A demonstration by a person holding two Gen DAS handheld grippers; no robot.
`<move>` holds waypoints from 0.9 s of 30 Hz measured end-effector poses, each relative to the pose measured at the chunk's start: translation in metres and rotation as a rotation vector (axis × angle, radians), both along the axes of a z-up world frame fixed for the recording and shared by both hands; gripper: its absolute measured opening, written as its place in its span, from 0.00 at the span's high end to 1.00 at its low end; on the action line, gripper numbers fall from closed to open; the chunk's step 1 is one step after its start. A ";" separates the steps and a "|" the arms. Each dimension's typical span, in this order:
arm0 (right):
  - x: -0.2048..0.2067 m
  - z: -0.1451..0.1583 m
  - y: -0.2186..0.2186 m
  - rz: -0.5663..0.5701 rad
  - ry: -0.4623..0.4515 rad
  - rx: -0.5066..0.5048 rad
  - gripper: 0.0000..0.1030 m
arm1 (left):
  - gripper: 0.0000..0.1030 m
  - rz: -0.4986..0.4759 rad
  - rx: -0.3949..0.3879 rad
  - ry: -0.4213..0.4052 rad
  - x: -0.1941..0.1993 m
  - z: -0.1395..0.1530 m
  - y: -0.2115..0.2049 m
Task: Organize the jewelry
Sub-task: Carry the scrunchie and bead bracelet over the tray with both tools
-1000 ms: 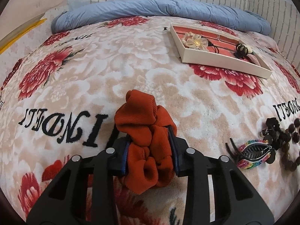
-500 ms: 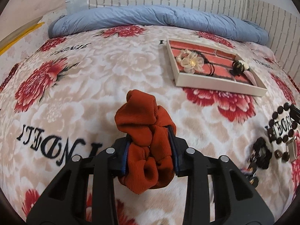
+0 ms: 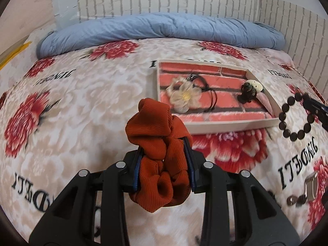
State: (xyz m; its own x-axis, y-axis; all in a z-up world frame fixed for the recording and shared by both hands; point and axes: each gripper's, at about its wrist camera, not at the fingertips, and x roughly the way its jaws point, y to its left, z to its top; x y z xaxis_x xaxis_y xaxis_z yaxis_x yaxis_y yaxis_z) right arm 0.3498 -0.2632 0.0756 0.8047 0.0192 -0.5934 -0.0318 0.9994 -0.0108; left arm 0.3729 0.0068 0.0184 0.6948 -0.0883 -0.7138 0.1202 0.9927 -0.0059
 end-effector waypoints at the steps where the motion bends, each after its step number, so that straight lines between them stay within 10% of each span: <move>1: 0.005 0.002 0.000 0.000 -0.003 -0.001 0.81 | 0.68 -0.004 0.003 -0.002 0.003 0.001 -0.003; 27: 0.119 -0.058 -0.030 -0.057 0.121 -0.022 0.81 | 0.67 -0.057 0.004 0.087 0.121 -0.044 -0.070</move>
